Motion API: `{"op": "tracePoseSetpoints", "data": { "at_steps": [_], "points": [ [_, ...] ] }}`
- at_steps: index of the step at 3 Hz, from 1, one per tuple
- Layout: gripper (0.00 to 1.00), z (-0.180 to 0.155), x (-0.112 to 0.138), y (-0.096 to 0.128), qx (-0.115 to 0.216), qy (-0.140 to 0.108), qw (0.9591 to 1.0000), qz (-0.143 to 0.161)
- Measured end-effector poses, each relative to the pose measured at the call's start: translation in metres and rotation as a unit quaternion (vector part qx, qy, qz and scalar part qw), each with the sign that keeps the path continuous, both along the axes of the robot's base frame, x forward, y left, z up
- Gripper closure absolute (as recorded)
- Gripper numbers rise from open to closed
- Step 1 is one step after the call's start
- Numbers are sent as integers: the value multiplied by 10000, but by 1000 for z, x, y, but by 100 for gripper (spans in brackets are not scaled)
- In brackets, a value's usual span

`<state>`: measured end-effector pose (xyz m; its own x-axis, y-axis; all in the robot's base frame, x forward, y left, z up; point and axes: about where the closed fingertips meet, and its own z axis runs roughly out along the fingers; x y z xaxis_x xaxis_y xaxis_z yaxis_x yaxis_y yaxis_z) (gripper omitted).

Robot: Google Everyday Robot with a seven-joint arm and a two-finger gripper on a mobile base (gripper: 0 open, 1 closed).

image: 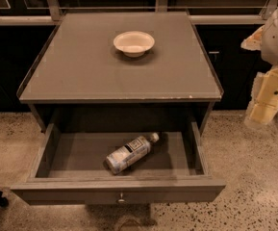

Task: Pick blue plastic bottle from top drawer and place on counter

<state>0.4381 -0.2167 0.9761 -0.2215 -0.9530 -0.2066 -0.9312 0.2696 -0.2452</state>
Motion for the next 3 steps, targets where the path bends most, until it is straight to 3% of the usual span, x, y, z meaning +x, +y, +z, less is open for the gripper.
{"op": "tracePoseSetpoints", "data": {
  "at_steps": [1, 2, 3],
  "points": [
    [0, 0, 0, 0, 0, 0, 10000, 0],
    [0, -12, 1, 5, 203, -104, 9997, -42],
    [0, -67, -3, 18, 867, -3, 9961, -170]
  ]
}}
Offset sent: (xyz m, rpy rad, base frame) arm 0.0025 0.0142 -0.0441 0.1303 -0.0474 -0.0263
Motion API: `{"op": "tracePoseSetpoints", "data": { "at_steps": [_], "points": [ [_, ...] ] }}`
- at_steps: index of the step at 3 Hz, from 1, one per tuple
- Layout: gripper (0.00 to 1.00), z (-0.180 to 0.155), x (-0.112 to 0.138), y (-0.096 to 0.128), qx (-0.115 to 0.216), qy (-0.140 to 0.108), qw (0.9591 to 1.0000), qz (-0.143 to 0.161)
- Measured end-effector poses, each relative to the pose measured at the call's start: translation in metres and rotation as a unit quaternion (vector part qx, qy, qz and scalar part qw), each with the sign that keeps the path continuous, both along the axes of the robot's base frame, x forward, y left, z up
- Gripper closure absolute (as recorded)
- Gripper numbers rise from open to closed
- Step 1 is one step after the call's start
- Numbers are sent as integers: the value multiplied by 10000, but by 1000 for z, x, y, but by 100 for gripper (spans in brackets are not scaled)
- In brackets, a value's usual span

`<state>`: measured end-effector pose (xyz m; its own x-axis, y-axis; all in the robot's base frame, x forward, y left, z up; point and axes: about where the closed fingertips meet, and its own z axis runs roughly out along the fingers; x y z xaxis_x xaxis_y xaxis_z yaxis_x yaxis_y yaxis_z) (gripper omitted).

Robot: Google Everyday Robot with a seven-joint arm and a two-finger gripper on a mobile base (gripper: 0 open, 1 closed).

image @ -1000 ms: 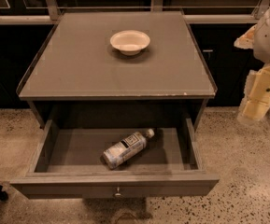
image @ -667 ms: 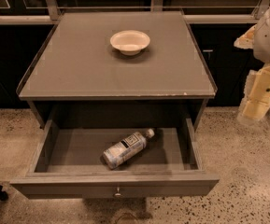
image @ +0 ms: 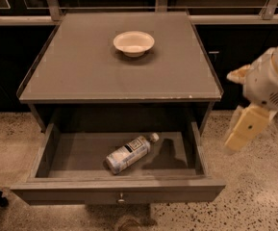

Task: Pick blue plastic bottle from top drawer and place on counter

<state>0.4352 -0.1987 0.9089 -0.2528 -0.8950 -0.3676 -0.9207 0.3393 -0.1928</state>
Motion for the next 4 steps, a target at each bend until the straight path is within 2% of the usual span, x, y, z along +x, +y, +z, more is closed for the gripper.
{"op": "tracePoseSetpoints", "data": {
  "at_steps": [1, 2, 3, 4],
  "points": [
    [0, -61, -3, 19, 669, 144, 9972, -315],
    [0, -63, 8, 21, 740, -102, 9962, -441],
    [0, -85, 4, 23, 1055, 122, 9927, -573],
    [0, -128, 0, 55, 1631, 602, 9830, -593]
  ]
}}
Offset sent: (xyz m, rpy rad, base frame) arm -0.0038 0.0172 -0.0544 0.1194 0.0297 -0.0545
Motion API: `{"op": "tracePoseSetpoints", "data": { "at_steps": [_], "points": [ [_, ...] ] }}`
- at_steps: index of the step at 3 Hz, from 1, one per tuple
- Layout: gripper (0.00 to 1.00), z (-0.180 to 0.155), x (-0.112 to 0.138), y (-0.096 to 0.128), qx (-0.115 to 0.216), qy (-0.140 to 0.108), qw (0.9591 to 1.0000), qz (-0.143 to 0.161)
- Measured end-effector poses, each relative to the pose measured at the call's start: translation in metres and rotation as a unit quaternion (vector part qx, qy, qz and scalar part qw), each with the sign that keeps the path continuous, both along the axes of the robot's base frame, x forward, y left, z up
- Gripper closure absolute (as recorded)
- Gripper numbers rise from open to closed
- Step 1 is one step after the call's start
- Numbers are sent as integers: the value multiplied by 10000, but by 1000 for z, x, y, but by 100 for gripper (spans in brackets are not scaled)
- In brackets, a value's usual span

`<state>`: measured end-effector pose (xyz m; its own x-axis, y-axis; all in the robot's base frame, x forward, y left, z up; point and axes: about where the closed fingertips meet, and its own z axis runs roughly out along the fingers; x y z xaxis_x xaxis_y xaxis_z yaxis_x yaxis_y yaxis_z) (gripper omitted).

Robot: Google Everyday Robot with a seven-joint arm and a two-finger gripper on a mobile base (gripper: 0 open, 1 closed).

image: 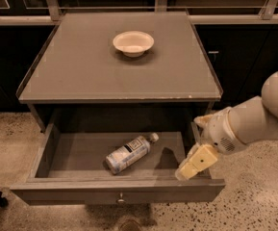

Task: Pick blue plastic bottle from top drawer and place on counter

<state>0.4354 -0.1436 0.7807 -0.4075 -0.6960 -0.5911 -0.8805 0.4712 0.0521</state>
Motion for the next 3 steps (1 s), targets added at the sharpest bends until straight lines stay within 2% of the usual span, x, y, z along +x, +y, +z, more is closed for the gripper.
{"op": "tracePoseSetpoints", "data": {
  "at_steps": [1, 2, 3],
  "points": [
    [0, -27, 1, 39, 458, 277, 9984, 200],
    [0, -30, 11, 75, 660, 115, 9968, 427],
    [0, -23, 29, 102, 777, -238, 9956, 473]
  ]
}}
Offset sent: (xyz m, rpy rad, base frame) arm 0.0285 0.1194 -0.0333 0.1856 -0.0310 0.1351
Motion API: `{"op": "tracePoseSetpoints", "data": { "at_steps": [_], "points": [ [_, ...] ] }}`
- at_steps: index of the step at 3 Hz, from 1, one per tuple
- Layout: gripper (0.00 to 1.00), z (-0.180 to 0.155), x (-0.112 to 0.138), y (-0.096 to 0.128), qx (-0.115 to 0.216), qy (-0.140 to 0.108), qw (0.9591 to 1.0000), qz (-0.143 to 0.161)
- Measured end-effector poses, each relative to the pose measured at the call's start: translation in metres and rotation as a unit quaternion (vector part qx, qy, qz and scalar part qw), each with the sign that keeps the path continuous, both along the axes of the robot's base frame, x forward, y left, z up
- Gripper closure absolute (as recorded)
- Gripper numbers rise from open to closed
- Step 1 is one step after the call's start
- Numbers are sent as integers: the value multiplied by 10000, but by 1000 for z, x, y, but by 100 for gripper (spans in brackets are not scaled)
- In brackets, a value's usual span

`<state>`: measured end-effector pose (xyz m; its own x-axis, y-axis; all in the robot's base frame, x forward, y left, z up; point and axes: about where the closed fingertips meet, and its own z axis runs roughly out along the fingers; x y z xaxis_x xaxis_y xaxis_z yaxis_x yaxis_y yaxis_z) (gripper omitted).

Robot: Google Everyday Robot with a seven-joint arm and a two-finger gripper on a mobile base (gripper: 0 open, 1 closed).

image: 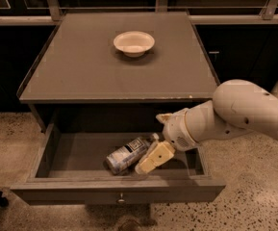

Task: Pick blue plastic bottle from top drawer and place on counter

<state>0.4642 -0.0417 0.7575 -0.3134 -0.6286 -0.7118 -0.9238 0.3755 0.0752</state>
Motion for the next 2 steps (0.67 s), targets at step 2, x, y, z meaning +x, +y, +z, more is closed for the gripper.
{"op": "tracePoseSetpoints", "data": {
  "at_steps": [2],
  "points": [
    [0, 0, 12, 24, -121, -277, 9995, 37]
  ]
}}
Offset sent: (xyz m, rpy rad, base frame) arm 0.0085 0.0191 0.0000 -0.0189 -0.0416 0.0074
